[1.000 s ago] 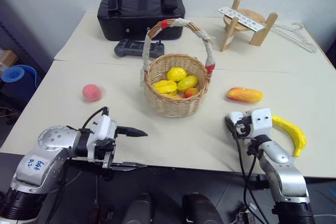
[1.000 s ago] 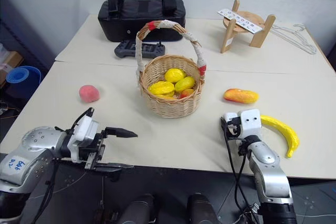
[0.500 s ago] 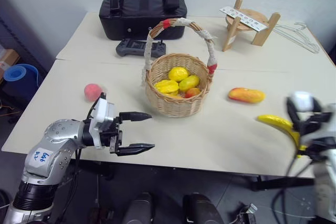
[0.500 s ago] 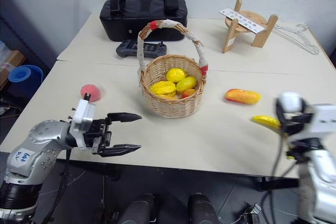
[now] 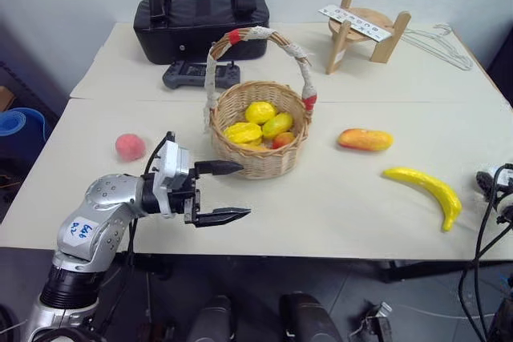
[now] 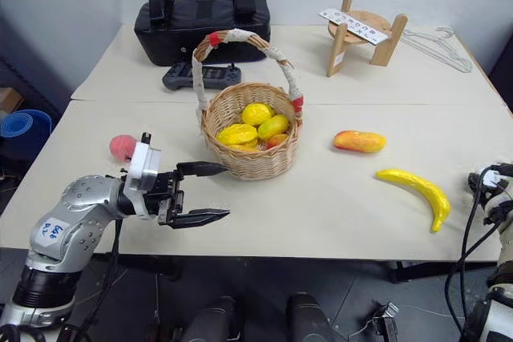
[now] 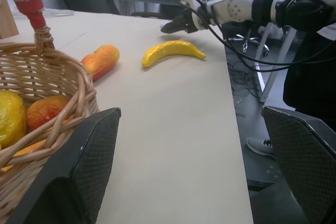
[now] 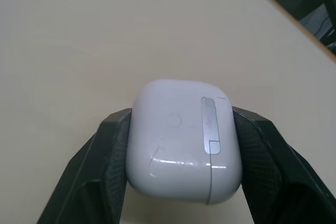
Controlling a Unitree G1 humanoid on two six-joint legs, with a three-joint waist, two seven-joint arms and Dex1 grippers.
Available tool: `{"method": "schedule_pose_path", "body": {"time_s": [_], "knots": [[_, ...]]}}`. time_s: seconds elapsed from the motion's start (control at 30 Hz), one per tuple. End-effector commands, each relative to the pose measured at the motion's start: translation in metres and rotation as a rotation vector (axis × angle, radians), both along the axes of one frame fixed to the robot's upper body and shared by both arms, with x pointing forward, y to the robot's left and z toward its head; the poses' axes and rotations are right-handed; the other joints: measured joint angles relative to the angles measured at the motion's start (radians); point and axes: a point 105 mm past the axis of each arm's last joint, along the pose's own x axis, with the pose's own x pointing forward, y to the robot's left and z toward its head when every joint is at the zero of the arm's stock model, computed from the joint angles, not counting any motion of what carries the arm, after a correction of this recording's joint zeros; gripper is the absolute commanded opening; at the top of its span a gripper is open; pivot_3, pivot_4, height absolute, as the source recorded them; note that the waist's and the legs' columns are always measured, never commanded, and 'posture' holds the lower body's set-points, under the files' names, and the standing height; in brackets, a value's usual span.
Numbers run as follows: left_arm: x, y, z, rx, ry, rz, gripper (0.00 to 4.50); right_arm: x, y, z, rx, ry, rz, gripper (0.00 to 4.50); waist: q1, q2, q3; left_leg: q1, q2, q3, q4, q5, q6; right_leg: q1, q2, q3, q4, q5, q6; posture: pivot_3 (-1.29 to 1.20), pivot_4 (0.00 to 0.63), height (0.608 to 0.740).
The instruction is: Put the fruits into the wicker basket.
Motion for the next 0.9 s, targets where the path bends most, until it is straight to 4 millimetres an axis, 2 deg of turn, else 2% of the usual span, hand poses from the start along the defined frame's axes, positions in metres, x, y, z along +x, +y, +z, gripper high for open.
{"method": "schedule_pose_path", "body": {"time_s": [0.03,0.1,0.13,0.23,0.37,0.43,0.47,0.57,0.63,0.67,0.73,0.8,0.9], "knots": [[0.002,0.015,0.005,0.030,-0.042,0.060,4.50,-0.006,-0.008,0.046,-0.202,-0.061,0.080,4.03,0.000,0.000,0.000,0.000,0.000,0.000,0.001,-0.001,0.001,0.000,0.000,0.001,0.000,0.001,0.001,0.00,0.150,0.740],[0.004,0.027,0.006,0.058,-0.032,0.091,4.50,-0.008,0.002,0.062,-0.354,-0.027,0.193,4.38,0.000,0.001,0.001,0.001,0.000,0.001,0.002,-0.001,0.002,0.002,0.000,0.002,-0.001,0.002,0.002,0.00,0.150,0.740],[0.005,0.039,0.004,0.081,-0.028,0.128,4.50,-0.008,0.013,0.077,-0.400,-0.059,0.265,4.45,0.000,0.002,0.001,0.001,0.000,0.001,0.001,-0.003,0.001,0.001,0.000,0.002,-0.001,0.002,0.002,0.00,0.150,0.740],[0.011,0.077,-0.002,0.138,-0.053,0.276,4.50,-0.015,0.066,0.100,-0.400,-0.167,0.556,4.45,-0.008,0.002,0.001,0.001,0.001,0.001,0.000,-0.004,0.000,0.000,0.001,0.003,-0.002,0.001,0.002,0.00,0.150,0.740],[0.008,0.119,-0.017,0.133,-0.106,0.502,4.50,-0.050,0.151,0.084,-0.398,-0.228,0.933,4.45,-0.002,-0.001,0.001,0.004,0.005,0.000,-0.003,-0.007,-0.003,0.002,0.003,0.003,-0.005,0.000,0.000,0.00,0.150,0.740],[0.005,0.153,-0.029,0.083,-0.104,0.715,4.50,-0.061,0.188,0.072,-0.375,-0.260,1.032,4.45,0.001,-0.001,0.001,0.003,0.005,0.000,-0.003,-0.009,-0.002,0.002,0.002,0.003,-0.007,0.000,0.000,0.00,0.150,0.740],[0.004,0.166,-0.035,0.073,-0.101,0.790,4.50,-0.063,0.198,0.069,-0.356,-0.275,1.045,4.45,0.001,-0.001,0.001,0.002,0.005,-0.001,-0.002,-0.011,-0.001,0.001,0.002,0.002,-0.008,0.000,0.000,0.00,0.150,0.740],[-0.025,0.213,-0.066,0.100,-0.010,1.014,4.50,-0.067,0.259,0.059,-0.369,-0.388,1.206,4.45,-0.012,-0.006,0.000,0.001,0.004,0.000,0.000,-0.012,0.000,0.001,0.000,0.003,-0.008,0.001,0.002,0.00,0.150,0.740],[-0.041,0.240,-0.073,0.082,0.022,1.149,4.50,-0.073,0.287,0.065,-0.415,-0.526,1.280,4.45,-0.013,-0.008,0.000,0.002,0.005,0.001,0.000,-0.012,-0.001,0.001,0.000,0.003,-0.008,0.002,0.001,0.00,0.150,0.740],[-0.049,0.255,-0.074,0.068,0.033,1.224,4.50,-0.076,0.297,0.066,-0.439,-0.582,1.315,4.45,-0.009,-0.008,0.001,0.002,0.005,0.001,0.000,-0.012,-0.001,0.001,0.000,0.003,-0.008,0.002,0.000,0.00,0.150,0.740],[-0.064,0.276,-0.080,0.048,0.084,1.337,4.50,-0.080,0.307,0.064,-0.363,-0.614,1.360,4.45,0.001,-0.011,0.000,0.002,0.005,0.000,0.000,-0.012,-0.001,0.001,-0.001,0.002,-0.008,0.002,0.000,0.00,0.150,0.740],[-0.070,0.285,-0.084,0.043,0.107,1.392,4.50,-0.088,0.315,0.060,-0.286,-0.604,1.410,4.45,0.012,-0.013,-0.002,0.002,0.005,-0.001,-0.001,-0.013,-0.002,0.001,-0.002,0.000,-0.010,0.002,-0.001,0.00,0.150,0.740],[-0.064,0.288,-0.078,-0.030,0.123,1.442,4.50,-0.099,0.327,0.056,-0.224,-0.602,1.452,4.45,0.029,-0.014,-0.003,-0.001,0.005,-0.001,-0.002,-0.015,-0.004,0.001,-0.004,-0.001,-0.014,0.002,-0.001,0.00,0.150,0.740]]}}
